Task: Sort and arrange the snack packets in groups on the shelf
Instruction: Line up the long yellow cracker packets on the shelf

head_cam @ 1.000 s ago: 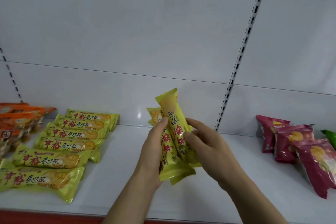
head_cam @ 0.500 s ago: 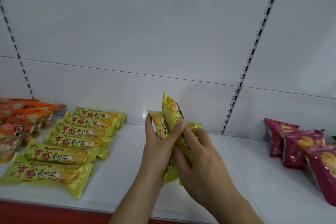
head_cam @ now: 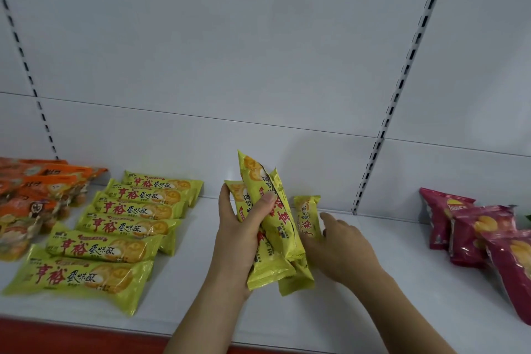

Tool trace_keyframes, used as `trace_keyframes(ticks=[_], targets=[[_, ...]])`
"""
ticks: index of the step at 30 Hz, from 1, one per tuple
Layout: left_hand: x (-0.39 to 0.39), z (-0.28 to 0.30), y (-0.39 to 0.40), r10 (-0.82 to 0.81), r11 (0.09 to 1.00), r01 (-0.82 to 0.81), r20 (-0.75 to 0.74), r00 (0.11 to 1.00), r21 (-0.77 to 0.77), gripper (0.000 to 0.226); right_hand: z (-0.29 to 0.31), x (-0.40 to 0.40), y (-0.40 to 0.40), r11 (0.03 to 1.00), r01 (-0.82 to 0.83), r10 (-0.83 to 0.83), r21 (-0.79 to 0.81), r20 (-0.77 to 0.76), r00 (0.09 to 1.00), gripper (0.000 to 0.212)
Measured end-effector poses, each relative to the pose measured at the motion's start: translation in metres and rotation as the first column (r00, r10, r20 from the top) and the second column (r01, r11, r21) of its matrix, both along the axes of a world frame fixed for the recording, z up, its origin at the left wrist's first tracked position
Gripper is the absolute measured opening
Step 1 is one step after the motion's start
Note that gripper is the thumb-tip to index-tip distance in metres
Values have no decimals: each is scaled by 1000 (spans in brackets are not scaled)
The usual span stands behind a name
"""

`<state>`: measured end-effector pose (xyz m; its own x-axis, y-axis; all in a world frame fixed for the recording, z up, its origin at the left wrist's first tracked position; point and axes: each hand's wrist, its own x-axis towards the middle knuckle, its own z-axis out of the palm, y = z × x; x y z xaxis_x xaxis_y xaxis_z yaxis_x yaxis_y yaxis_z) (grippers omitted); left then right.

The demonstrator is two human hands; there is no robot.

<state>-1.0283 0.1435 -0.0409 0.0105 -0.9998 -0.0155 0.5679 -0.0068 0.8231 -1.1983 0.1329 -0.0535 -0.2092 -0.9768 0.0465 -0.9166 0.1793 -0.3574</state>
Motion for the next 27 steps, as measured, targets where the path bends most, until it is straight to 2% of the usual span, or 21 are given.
trace_keyframes(ticks=[4,7,9,11,13,16,19,22,24,27], targets=[[5,0,0,19,1000,-19,-5,1000,6,97,-1,9,-10,1000,21,-21,18,-4,1000,36],[13,0,3,40,999,-40,18,999,9,102,1,3,-3,996,36,-34,-84,29,999,25],[19,-2,3,71,997,-71,50,996,10,97,9,3,14,978,41,7,-207,230,973,19],[23,-5,3,89,996,-91,84,992,20,95,21,10,33,948,33,127,-317,471,873,19],[25,-5,5,96,995,-99,107,990,23,96,31,22,50,913,-40,282,-407,557,781,29],[26,-4,11,64,997,-67,91,994,29,95,39,41,64,877,-184,431,-444,558,709,34],[37,-4,16,33,998,-39,131,991,41,91,46,49,68,861,-274,486,-429,534,692,35],[53,-2,21,75,995,-86,168,983,59,96,55,43,63,808,-401,581,-431,473,662,32],[62,0,24,89,991,-101,126,988,90,100,56,41,56,770,-486,637,-414,447,628,32],[73,2,29,93,987,-103,88,992,123,118,51,40,44,645,-632,741,-429,152,654,56]])
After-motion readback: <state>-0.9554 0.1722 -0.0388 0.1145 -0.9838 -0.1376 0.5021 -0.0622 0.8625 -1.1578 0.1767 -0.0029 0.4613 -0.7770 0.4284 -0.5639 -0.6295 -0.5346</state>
